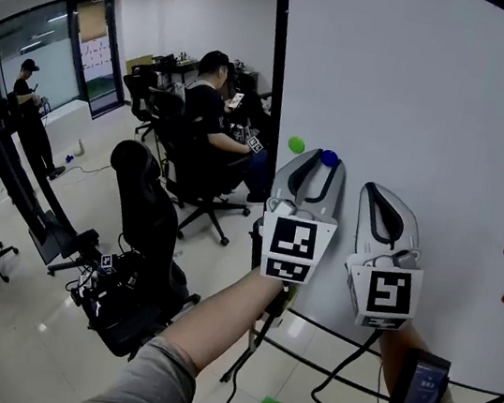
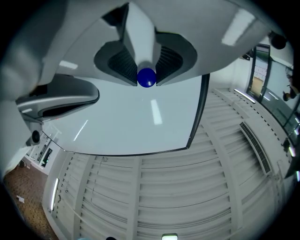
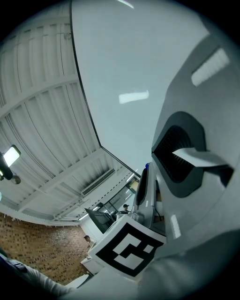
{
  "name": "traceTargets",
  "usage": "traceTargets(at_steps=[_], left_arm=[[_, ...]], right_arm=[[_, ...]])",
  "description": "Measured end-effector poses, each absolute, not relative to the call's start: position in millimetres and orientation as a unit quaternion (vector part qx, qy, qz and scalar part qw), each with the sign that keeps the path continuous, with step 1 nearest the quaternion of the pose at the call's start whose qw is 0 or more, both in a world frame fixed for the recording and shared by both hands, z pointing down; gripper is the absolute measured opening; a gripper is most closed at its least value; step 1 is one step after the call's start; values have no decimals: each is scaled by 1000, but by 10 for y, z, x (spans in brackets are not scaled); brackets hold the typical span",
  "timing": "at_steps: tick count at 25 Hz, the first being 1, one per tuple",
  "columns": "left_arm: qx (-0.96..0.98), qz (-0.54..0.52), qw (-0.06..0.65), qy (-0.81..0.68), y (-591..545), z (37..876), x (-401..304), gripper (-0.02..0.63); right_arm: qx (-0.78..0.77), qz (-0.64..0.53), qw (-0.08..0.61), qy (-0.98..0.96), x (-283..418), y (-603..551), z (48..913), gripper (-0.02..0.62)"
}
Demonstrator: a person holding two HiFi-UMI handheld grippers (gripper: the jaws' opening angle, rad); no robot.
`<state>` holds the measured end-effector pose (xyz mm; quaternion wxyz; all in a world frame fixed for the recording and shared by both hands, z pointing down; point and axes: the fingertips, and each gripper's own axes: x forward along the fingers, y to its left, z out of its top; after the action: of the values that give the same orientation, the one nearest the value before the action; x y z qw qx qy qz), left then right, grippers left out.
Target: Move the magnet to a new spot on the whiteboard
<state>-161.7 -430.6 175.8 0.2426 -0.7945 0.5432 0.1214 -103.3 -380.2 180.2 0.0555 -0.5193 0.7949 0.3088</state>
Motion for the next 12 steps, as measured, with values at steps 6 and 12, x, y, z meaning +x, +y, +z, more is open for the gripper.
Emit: traceTargets(at_steps=[6, 12], left_arm=[[-783, 131, 243, 558, -4408, 1555, -1861, 124], [-778, 139, 239, 564, -4495, 1317, -2035, 124]], right_arm=[[-506, 323, 57, 798, -1229, -3872, 1668, 7], [-496, 330, 64, 801, -1395, -3899, 1583, 6]])
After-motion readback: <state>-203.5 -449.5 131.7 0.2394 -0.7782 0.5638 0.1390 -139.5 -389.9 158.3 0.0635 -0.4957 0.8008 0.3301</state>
